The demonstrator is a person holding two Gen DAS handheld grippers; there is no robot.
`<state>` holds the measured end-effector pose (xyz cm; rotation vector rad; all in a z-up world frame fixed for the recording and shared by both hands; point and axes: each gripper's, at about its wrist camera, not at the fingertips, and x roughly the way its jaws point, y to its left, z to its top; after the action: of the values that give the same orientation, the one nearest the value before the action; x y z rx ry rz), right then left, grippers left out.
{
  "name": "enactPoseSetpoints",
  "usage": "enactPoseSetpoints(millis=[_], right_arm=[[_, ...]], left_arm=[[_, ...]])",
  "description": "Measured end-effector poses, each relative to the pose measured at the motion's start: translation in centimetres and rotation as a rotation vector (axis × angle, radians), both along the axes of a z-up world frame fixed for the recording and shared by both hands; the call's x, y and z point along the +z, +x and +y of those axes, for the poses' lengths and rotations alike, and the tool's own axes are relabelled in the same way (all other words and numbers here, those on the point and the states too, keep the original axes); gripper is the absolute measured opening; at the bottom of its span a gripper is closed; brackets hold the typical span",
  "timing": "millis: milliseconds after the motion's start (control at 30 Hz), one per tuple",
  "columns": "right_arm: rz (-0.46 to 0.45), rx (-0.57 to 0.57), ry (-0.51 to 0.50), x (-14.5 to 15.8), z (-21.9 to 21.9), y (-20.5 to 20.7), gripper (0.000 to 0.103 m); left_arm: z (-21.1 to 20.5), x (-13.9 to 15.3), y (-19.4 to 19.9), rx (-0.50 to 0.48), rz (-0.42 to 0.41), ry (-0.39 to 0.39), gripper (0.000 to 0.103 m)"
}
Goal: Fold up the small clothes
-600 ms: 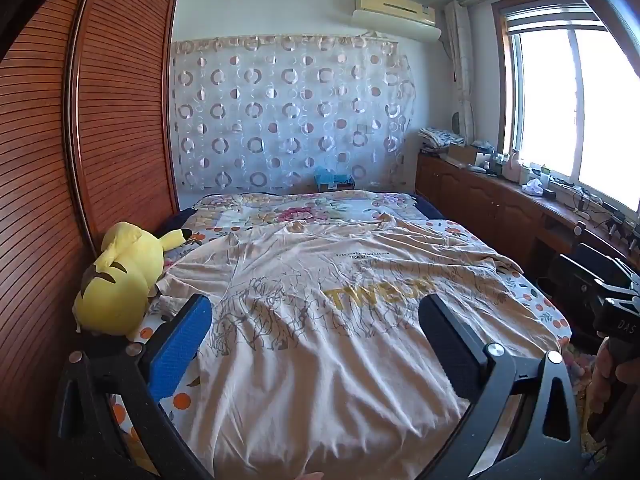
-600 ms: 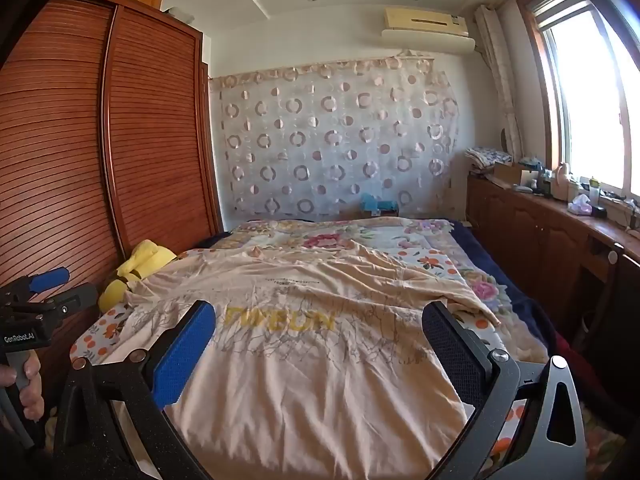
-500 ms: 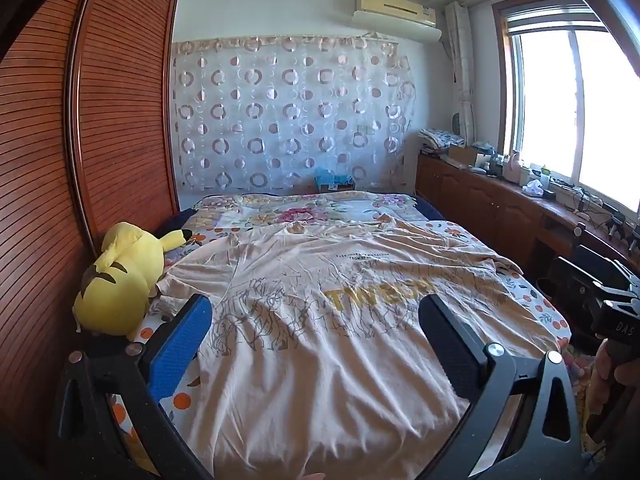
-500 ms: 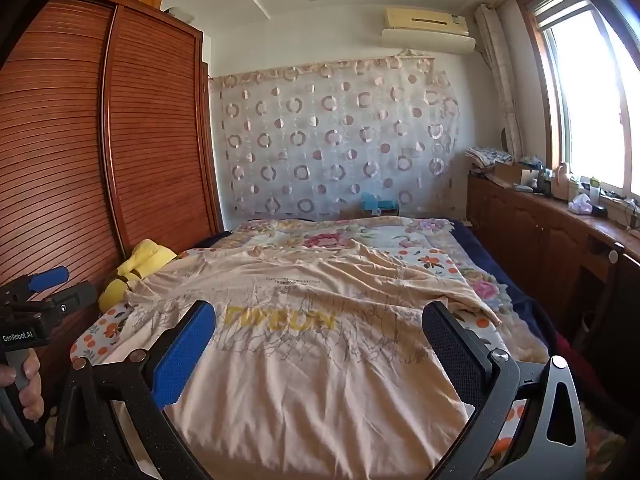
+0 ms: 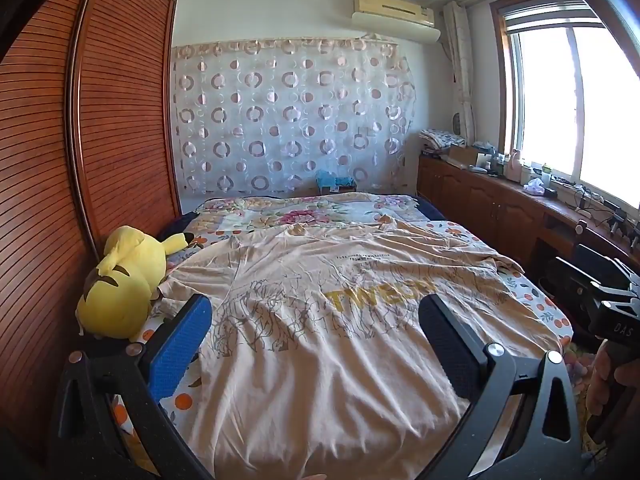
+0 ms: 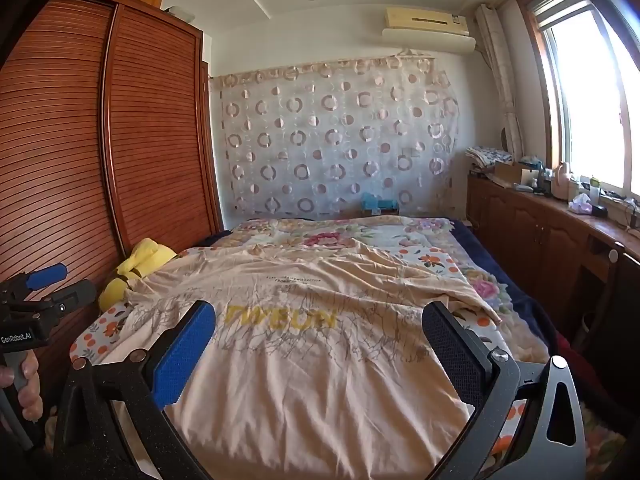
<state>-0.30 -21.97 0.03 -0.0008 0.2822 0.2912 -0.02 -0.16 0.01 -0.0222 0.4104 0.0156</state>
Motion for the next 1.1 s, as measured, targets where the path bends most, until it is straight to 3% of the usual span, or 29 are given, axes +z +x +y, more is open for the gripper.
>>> enactPoseSetpoints(millis=[1100], right_arm=[[-0.005, 0.0, 0.002, 0.17, 0.09, -0.26, 0.103]], left_arm=[[-0.14, 0.57, -0.67, 0.001, -0.004, 0.006, 0.103]])
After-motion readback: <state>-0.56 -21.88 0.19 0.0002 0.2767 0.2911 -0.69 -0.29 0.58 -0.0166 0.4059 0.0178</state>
